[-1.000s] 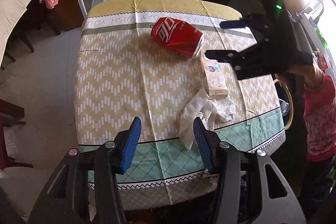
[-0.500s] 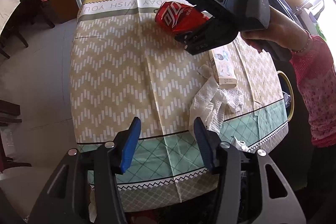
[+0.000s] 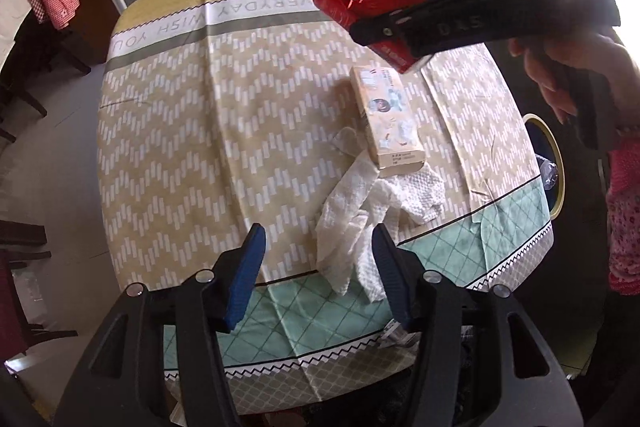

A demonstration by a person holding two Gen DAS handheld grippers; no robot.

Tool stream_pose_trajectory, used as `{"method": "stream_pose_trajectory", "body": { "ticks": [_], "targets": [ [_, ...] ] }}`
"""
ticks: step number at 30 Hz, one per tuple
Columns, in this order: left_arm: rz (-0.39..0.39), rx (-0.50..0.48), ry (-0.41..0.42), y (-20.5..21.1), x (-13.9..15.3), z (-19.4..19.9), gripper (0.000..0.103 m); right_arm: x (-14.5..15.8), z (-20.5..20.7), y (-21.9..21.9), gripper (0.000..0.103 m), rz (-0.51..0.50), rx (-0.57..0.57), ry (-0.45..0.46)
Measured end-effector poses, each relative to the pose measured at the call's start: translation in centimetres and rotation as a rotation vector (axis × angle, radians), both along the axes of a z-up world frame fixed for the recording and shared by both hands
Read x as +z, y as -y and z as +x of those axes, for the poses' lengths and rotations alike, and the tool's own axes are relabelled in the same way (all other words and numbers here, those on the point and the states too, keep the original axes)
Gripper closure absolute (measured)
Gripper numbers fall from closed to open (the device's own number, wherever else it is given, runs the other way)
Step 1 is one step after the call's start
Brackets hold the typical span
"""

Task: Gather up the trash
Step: 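Grasp the red Coca-Cola can on the table with the right gripper, then drop the Coca-Cola can into the blue bin with the right gripper while the left grasps the tape box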

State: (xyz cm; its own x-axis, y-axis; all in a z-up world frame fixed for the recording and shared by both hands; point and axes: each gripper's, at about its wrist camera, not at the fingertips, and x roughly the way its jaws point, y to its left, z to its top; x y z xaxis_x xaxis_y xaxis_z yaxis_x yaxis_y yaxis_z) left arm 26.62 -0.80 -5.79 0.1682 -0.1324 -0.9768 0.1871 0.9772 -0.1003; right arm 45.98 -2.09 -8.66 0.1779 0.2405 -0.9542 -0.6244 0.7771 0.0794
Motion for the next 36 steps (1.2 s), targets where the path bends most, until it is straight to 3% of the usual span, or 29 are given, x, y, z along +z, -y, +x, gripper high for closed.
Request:
{"method": "stream_pose_trajectory", "body": {
  "ticks": [8,12,23,27,29,36],
  "targets": [
    [0.054,-0.066,-0.059,7.0,-3.8,5.7,0.048,3.7,-7.9,14.4,0.031,0.133,-0.22,-0.051],
    [0.101,-0.022,-0.09,8.6,-6.1,8.8,0.045,4.4,-13.0,22.2,0.031,0.154,-0.331,-0.03],
    [0.171,0.092,-0.143,10.7,-10.3,12.8,0.042,2.0,-22.7,39.7,0.031,0.178,-0.659,-0.017],
    [0.185,0.101,-0.146,11.1,-11.3,12.6,0.042,0.5,-23.7,42.3,0.031,0.202,-0.724,-0.021],
    [0.182,0.096,-0.137,11.5,-11.3,12.4,0.048,-0.3,-23.6,43.0,0.031,0.213,-0.752,-0.031],
    [0.201,0.044,-0.096,13.7,-10.1,11.0,0.049,-2.8,-21.8,42.5,0.031,0.205,-0.783,-0.098]
  ]
}}
